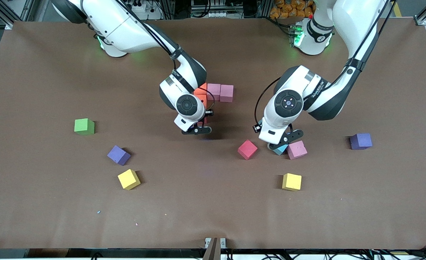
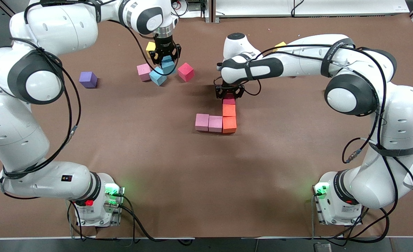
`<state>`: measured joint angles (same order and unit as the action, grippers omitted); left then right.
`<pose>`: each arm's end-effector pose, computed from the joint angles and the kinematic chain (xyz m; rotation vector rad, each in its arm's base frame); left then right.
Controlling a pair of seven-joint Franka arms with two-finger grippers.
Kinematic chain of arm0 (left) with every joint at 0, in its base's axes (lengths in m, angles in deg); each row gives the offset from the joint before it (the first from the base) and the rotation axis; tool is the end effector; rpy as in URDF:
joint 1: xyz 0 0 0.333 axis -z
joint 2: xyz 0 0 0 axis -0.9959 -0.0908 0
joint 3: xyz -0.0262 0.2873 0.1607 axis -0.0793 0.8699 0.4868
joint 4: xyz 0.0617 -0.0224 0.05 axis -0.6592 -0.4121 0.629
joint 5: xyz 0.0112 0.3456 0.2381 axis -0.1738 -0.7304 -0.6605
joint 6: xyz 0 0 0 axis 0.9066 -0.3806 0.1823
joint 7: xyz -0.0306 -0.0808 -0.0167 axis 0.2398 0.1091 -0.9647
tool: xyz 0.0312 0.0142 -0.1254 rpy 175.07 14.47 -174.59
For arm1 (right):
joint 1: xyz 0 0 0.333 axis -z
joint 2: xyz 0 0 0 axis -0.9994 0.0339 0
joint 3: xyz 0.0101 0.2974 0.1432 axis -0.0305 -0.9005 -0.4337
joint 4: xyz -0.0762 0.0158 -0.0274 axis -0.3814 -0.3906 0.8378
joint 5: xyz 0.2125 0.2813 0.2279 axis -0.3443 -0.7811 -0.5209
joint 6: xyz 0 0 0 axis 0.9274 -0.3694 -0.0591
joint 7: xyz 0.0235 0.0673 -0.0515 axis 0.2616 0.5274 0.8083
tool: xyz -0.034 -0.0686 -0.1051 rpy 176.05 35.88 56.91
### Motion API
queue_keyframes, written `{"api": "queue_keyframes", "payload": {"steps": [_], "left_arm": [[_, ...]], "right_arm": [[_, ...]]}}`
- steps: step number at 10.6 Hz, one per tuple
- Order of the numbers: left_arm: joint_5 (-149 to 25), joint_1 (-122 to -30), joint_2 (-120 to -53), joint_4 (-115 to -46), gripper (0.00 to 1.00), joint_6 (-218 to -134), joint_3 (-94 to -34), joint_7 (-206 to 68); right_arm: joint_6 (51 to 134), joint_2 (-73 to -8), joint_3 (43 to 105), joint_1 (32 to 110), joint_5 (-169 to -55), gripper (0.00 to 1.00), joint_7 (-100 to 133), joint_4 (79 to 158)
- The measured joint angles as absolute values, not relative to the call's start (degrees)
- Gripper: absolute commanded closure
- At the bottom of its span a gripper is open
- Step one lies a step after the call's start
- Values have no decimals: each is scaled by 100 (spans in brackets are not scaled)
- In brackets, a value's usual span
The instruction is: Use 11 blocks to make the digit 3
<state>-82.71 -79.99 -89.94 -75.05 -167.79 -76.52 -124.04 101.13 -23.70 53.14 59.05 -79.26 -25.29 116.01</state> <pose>0.5816 -0.3461 0.3131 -2.9746 -0.6213 0.2581 0.4927 0.4704 0.1567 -3.0572 -0.0673 0.4741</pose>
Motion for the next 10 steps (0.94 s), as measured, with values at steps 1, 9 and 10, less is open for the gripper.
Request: {"api": "queue_keyframes", "payload": {"steps": [1,9,10], "left_arm": [[-8271,-7999,-8994,-7505,100,-16779,-7652,-12404],[-8271,-8000,-8994,-7505,100,-16779,-7651,-12404],[-8271,-8001,-8994,-7505,100,-16779,-7651,-12404]], "right_arm": [[10109,-2370,5305,5905,-7926,100,-2529,11606],[10127,-2373,5287,5904,-7927,7,-2527,11673],[10129,-2368,5286,5904,-7927,0,-2526,11717]]}}
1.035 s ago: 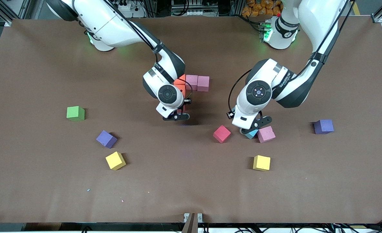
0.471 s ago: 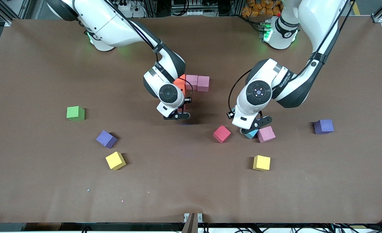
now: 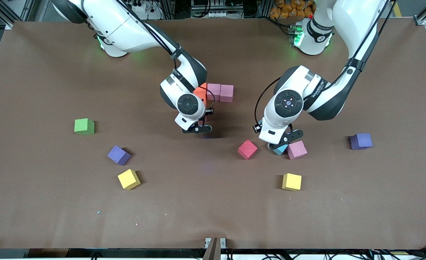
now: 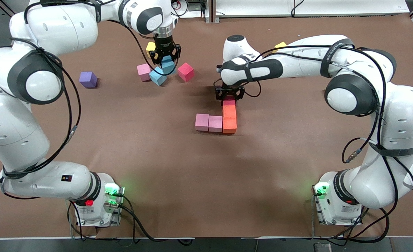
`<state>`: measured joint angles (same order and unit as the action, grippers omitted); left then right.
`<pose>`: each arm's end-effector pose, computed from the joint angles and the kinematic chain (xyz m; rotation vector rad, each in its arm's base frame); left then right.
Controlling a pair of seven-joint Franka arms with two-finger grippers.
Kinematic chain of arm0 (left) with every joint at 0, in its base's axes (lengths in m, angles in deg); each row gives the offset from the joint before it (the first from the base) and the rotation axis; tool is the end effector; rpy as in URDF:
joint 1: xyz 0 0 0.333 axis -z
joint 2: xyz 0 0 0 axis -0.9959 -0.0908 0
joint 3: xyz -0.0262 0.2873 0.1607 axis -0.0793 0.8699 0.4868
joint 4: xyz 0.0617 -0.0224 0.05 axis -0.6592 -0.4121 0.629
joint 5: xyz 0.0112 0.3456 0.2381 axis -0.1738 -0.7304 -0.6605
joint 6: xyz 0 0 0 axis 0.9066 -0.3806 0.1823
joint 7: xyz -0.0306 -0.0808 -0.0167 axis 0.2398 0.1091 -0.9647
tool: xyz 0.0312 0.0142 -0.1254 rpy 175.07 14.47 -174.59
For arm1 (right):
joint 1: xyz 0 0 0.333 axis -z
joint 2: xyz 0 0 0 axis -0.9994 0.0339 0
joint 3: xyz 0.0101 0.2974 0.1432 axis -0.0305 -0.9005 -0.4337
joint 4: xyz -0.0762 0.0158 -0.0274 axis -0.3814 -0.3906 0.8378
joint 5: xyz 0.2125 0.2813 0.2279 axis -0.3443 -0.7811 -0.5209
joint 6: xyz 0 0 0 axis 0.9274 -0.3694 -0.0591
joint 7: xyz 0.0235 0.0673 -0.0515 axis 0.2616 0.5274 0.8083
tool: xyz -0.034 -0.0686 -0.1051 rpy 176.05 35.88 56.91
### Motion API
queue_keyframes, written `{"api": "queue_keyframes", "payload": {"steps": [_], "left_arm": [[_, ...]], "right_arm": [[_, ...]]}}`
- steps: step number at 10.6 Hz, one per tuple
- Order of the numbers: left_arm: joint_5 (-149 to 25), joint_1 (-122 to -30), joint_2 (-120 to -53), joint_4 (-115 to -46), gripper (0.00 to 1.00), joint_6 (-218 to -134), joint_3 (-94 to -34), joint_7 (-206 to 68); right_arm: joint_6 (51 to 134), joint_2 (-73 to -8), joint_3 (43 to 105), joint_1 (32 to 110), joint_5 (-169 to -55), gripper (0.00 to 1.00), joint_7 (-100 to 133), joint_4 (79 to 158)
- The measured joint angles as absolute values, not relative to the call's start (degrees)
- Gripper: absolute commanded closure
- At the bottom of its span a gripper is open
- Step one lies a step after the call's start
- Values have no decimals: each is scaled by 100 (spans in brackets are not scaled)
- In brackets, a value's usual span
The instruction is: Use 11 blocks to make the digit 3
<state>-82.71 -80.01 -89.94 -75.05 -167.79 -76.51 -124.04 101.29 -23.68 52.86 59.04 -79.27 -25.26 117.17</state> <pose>0.5818 -0.3458 0.3131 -2.9744 -0.6220 0.2581 0.4841 0.4690 0.1492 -3.0624 -0.0758 0.4988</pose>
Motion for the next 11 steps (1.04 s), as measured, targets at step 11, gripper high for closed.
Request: {"api": "queue_keyframes", "payload": {"steps": [11], "left_arm": [[-8026,-8005,-8896,-7419,100,-16638,-7672,-12427]], "right_arm": [[9404,-2670,5273,5910,-7972,0,-2521,11338]]}}
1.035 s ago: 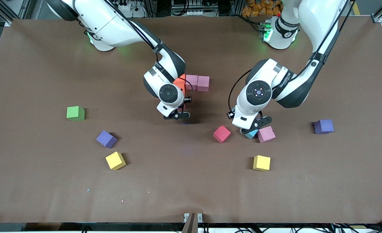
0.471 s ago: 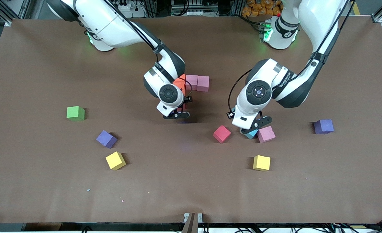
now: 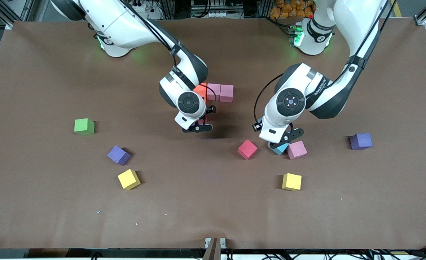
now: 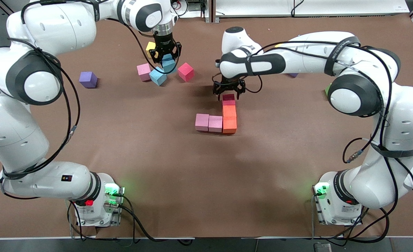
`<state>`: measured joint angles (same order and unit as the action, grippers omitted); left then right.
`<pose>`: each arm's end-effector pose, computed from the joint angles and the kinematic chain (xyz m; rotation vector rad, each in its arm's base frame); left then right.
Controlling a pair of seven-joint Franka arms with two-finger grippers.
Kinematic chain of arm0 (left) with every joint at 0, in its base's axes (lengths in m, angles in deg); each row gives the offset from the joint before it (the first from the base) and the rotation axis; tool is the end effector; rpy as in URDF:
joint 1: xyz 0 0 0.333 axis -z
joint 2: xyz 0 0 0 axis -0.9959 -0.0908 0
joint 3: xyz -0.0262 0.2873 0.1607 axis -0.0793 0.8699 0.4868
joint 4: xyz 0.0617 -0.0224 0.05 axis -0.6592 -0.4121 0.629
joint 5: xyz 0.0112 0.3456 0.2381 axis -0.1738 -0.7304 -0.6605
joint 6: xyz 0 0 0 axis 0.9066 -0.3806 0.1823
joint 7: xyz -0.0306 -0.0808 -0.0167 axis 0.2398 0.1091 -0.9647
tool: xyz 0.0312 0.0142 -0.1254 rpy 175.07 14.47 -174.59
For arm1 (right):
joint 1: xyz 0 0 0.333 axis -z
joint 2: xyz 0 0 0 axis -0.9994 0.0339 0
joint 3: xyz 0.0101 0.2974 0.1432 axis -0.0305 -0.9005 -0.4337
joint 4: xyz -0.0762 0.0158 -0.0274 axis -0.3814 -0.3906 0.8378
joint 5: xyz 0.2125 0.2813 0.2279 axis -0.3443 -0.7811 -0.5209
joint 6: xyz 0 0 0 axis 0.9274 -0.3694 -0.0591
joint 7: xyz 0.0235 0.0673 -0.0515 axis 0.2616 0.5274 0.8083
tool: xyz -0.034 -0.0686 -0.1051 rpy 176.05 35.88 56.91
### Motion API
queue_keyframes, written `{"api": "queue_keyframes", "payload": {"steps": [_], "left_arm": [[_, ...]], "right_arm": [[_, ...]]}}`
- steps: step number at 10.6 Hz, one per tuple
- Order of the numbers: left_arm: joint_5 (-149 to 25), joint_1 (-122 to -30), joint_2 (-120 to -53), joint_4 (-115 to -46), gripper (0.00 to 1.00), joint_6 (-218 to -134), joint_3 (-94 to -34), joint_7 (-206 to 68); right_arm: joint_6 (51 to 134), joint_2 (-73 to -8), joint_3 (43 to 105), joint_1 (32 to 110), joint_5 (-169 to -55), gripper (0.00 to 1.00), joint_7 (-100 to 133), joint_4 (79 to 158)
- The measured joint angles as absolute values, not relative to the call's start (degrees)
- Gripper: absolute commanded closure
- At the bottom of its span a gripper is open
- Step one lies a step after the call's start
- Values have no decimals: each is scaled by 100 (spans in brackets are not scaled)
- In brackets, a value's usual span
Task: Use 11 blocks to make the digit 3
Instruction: 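Release the red cube with the right gripper while the left gripper advances, then grasp the lavender cube with the right gripper while the left gripper lowers cyan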
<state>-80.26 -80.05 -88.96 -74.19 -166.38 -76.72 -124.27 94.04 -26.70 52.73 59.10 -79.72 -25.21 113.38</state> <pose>0.5801 -0.3493 0.3295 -2.9873 -0.6568 0.2905 0.4963 0.4763 0.2044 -3.0642 -0.0959 0.5107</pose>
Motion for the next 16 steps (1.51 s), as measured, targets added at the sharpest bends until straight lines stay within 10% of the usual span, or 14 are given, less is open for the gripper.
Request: {"api": "queue_keyframes", "payload": {"steps": [16], "left_arm": [[-7636,-6936,-9583,-7834,100,-18708,-7696,-18729]], "right_arm": [[8290,-3772,6821,6458,-6410,0,1992,11258]]}}
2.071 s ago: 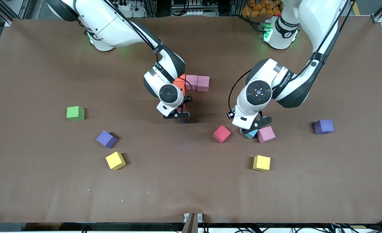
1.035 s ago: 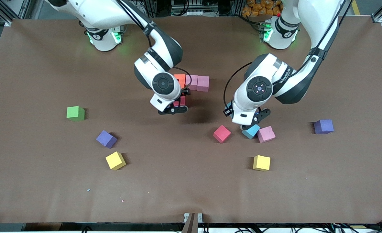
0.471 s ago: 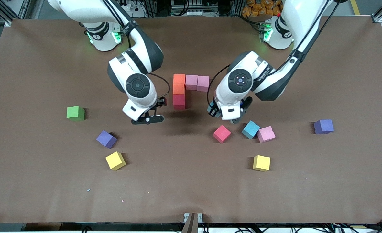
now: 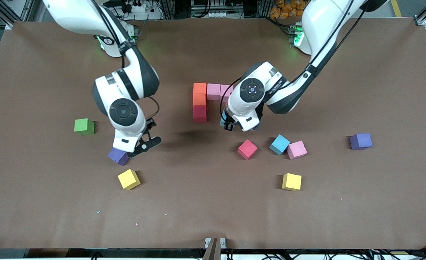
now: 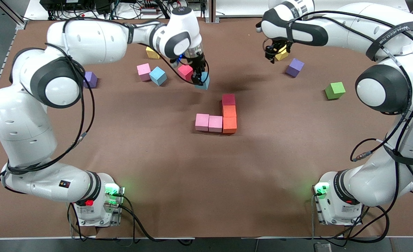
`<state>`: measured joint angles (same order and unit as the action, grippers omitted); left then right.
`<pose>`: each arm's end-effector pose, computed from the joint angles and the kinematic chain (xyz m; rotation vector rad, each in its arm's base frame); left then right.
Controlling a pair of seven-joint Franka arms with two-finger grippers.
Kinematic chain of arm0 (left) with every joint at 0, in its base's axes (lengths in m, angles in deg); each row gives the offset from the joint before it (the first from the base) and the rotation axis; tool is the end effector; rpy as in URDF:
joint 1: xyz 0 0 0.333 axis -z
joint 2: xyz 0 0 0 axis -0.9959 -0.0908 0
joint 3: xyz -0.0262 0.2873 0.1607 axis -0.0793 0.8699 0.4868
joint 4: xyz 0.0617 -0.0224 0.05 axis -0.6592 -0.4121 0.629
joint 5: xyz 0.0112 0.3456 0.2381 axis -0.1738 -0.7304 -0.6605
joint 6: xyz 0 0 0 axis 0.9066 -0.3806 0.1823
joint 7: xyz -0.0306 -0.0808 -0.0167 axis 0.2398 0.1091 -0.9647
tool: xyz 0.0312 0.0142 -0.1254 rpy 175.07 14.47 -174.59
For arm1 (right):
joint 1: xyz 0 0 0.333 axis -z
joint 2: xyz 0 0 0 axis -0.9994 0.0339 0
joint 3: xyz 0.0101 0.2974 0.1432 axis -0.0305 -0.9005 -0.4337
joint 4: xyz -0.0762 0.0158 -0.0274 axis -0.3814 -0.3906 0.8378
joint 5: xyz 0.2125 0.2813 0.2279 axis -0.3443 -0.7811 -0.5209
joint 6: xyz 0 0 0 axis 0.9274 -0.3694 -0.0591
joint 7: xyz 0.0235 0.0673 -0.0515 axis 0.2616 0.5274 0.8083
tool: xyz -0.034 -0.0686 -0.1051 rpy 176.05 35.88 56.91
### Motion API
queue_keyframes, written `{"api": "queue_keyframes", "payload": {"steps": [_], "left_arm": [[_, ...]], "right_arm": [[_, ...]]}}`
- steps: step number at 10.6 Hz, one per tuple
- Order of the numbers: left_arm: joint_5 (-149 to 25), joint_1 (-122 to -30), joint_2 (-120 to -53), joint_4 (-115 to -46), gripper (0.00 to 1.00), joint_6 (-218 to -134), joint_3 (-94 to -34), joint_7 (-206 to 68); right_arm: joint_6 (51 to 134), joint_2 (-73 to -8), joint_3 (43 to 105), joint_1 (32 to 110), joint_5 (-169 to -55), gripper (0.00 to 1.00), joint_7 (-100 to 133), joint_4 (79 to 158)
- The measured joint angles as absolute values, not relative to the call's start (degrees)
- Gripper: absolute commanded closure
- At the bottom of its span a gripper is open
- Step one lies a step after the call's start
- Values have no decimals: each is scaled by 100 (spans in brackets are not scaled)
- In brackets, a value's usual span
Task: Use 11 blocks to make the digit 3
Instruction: 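Grasp the lavender cube with the right gripper while the left gripper lowers cyan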
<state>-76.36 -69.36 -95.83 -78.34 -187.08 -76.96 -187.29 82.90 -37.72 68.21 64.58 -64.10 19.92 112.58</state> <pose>0.5106 -0.4796 0.2523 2.3711 1.9931 -0.3474 0.6277 0.2539 0.3173 2.7735 0.9166 -0.3132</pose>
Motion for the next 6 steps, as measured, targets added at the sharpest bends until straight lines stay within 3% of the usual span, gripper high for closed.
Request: {"api": "queue_keyframes", "payload": {"steps": [6], "left_arm": [[-8318,-6551,-9910,-8126,100,-19255,-7682,-20723]], "right_arm": [[9684,-3484,7530,6549,-6333,0,3919,11672]]}}
